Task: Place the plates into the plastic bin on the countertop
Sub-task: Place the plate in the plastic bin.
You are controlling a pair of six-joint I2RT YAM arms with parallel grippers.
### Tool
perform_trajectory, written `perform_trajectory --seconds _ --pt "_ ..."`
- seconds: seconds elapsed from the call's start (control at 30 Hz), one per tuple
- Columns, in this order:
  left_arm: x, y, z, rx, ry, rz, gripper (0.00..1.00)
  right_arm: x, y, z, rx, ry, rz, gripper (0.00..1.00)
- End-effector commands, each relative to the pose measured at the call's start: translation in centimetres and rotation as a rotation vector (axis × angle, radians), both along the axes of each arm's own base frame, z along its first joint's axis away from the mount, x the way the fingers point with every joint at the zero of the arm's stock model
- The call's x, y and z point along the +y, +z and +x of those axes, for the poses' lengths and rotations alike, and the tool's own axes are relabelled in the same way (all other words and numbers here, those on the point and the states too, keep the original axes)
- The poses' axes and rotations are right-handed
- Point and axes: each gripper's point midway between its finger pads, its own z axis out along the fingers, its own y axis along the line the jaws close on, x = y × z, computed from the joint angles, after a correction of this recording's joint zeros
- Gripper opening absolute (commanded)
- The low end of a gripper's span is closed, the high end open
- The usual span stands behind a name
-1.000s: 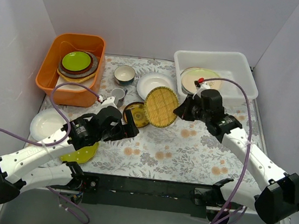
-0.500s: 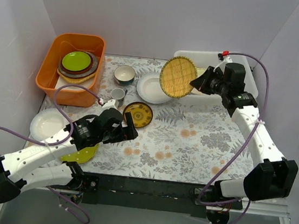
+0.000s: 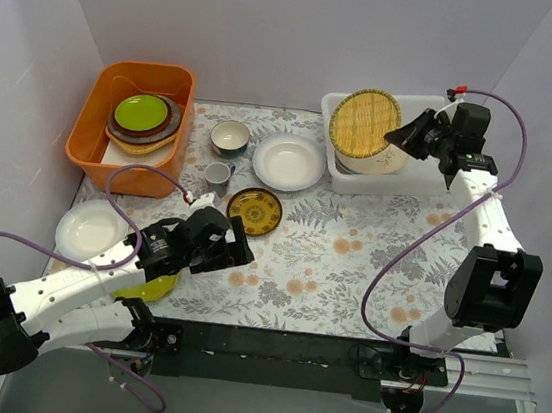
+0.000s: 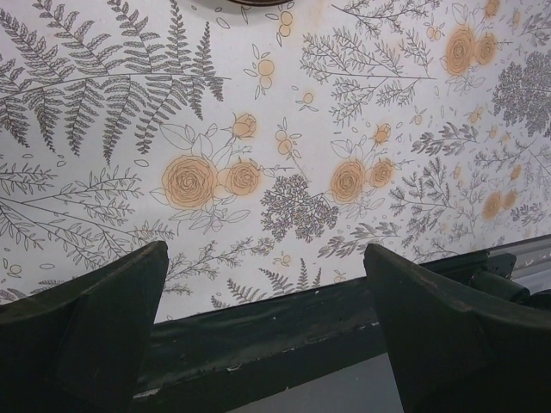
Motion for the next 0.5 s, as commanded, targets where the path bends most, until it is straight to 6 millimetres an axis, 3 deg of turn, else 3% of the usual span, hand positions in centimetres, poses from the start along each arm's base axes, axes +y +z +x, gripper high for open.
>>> perform_trajectory --seconds 0.0,0.13,0.47 --pt "-0.2 0.1 0.0 0.001 0.002 -0.03 0.98 -1.1 4.4 2.5 -0.14 -0.007 0.052 0.01" --pt "-0.3 0.0 -0.1 0.006 -0.001 -0.031 0.98 -3.2 3.1 4.3 -0.119 -0.05 0.062 0.01" --pt "-0.3 -1.0 -0.6 0.027 0.002 -0.044 0.98 -5.0 -3.0 7.2 0.009 -0.067 0.094 0.01"
